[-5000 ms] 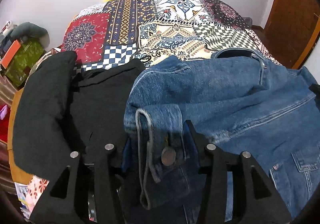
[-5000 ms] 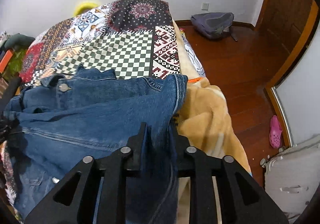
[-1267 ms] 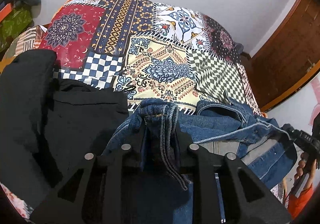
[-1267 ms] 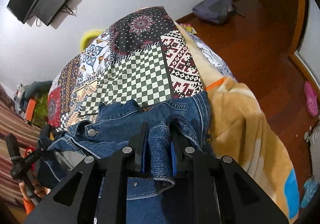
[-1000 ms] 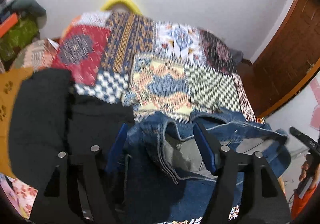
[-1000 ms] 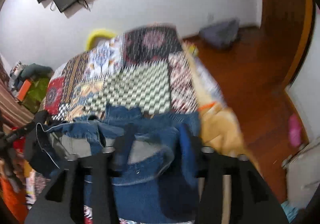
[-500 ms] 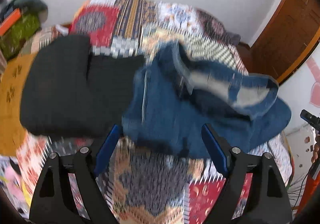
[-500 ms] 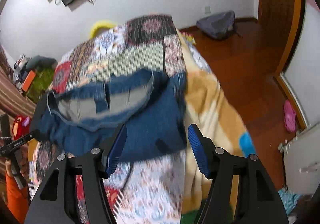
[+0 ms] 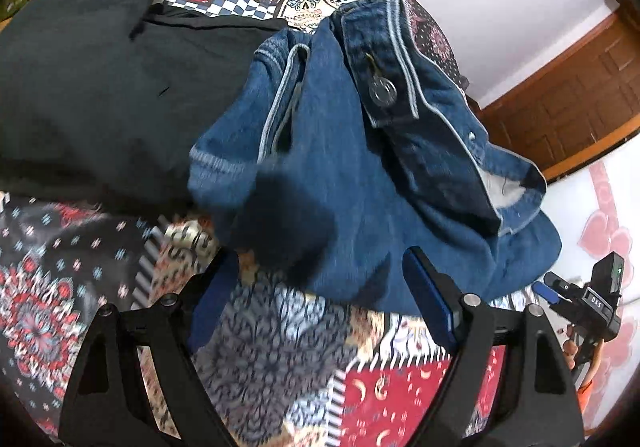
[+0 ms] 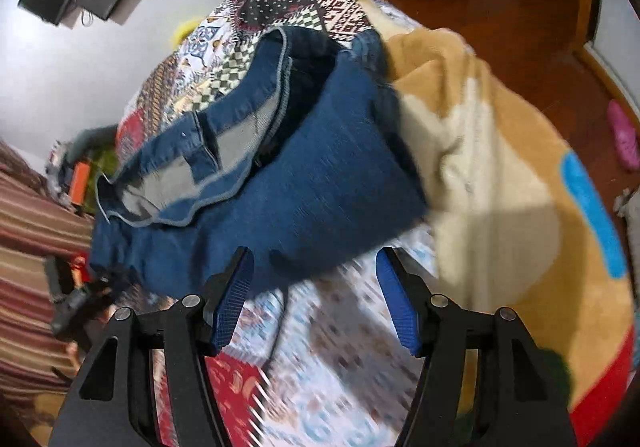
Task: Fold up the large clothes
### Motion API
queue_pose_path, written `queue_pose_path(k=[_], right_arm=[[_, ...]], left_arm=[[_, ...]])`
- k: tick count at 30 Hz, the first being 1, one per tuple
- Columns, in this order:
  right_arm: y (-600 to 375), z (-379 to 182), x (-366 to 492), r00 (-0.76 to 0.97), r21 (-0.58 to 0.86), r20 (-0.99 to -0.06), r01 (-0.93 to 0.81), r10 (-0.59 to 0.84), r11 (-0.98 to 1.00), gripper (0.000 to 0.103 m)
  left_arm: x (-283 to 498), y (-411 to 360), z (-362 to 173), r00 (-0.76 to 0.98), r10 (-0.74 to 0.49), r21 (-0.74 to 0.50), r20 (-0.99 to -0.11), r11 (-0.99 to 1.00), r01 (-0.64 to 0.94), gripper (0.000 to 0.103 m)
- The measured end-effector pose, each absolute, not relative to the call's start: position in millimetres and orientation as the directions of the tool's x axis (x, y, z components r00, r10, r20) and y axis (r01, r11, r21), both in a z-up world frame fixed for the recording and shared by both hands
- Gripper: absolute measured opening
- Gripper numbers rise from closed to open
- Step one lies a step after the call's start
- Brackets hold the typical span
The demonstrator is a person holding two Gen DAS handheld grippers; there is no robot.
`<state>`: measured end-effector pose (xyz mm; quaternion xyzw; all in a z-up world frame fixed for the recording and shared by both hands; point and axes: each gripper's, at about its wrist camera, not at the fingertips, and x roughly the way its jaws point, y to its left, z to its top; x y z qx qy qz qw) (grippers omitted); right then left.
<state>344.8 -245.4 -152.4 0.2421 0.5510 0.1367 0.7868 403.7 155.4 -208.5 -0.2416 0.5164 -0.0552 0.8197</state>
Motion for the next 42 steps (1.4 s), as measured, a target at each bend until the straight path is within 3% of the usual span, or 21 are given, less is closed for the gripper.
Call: queue_pose_path(k=[5, 8, 10, 13, 16, 22, 26, 34, 37, 42], right_arm=[[-243, -171, 363, 0.371, 0.555, -0.795, 0.126, 0.48, 0.822, 0.062], [-244, -168, 367, 0.42, 0.556, -0.781, 0.132, 0.462, 0.82, 0.054], [-244, -166, 368, 0.437, 0.542, -0.781, 0.12, 0.446, 0.832, 0.037], [-240, -156, 370, 0.442, 0.526, -0.782, 0.091, 0.439, 0.845, 0.025], [-230, -129, 365, 0.481, 0.478, -0.777, 0.03, 0.406, 0.878, 0.019], [-223, -61, 321, 0.579, 0.447, -0.697, -0.111, 0.423, 0.888, 0.017], [-242, -56, 282, 0.581, 0.46, -0.681, -0.134, 0.446, 0.877, 0.016], [-275, -122, 215, 0.501, 0.565, -0.706, -0.027, 0.501, 0.824, 0.017], [-280, -129, 201, 0.507, 0.604, -0.687, -0.001, 0.521, 0.797, 0.019], [-276, -114, 195, 0.536, 0.489, -0.744, 0.027, 0.4, 0.872, 0.03]], left_arm=[[425, 160, -220, 0.465, -0.294, -0.426, -0.835, 0.881, -0.208, 0.083], [430, 164, -224, 0.482, -0.272, -0.424, -0.833, 0.874, -0.239, 0.077], [430, 167, -227, 0.49, -0.299, -0.457, -0.819, 0.856, -0.242, 0.054], [429, 165, -219, 0.509, -0.295, -0.458, -0.809, 0.858, -0.231, 0.035], [421, 156, -195, 0.532, -0.309, -0.463, -0.788, 0.867, -0.182, 0.026], [384, 142, -125, 0.625, -0.334, -0.468, -0.706, 0.882, -0.057, 0.022], [342, 149, -103, 0.671, -0.348, -0.488, -0.655, 0.872, -0.025, 0.022], [260, 179, -197, 0.524, -0.427, -0.59, -0.737, 0.785, -0.19, 0.023], [239, 184, -227, 0.514, -0.419, -0.592, -0.749, 0.771, -0.234, 0.029], [237, 188, -230, 0.524, -0.406, -0.6, -0.749, 0.751, -0.276, 0.039]])
